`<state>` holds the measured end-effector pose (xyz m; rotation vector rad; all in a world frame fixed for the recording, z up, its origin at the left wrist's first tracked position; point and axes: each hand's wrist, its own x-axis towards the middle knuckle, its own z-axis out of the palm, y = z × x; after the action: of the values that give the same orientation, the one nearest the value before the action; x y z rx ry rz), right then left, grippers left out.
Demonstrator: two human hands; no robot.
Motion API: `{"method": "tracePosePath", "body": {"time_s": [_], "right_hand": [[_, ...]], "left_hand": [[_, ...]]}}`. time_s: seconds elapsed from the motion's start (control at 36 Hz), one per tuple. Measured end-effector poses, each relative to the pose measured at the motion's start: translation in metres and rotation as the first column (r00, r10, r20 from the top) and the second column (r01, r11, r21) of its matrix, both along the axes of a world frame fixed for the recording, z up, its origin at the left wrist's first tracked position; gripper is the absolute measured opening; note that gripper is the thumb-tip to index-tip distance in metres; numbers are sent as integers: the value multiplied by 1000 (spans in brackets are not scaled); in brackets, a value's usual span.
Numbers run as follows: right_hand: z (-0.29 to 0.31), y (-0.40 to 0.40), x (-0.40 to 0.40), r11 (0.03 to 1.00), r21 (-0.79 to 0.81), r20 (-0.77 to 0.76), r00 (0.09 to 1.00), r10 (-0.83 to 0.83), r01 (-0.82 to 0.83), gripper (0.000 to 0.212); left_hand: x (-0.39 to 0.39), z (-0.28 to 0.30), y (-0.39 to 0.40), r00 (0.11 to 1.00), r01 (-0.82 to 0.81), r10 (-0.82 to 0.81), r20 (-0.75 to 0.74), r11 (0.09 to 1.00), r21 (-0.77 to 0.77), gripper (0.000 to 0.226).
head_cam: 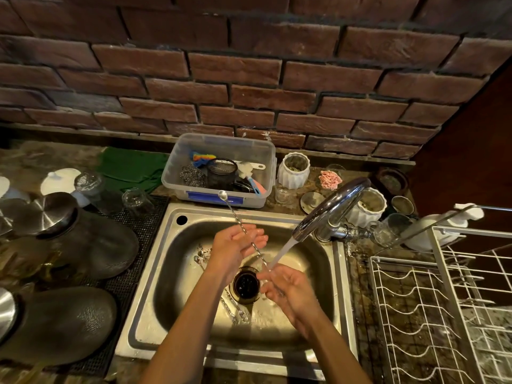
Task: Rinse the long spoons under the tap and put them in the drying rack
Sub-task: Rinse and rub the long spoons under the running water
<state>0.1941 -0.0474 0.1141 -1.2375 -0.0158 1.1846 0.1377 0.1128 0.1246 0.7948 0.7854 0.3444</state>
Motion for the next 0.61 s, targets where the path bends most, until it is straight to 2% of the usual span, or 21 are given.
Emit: {"method": "tracePosePath", "body": {"time_s": [0.22,0.42,0.61], "right_hand": [[3,-18,-5,998,-62,65,998,-5,9,22],[5,-40,-11,993,-113,91,995,33,-22,20],[11,-49,-17,988,-148,147,986,73,-51,17]], "left_hand": [[-7,-12,-34,992,88,-88,-92,996,-3,20],[-11,-6,-51,998,56,-61,-28,985,-161,17],[-11,2,-59,999,-16,6,-36,960,-280,19]]}}
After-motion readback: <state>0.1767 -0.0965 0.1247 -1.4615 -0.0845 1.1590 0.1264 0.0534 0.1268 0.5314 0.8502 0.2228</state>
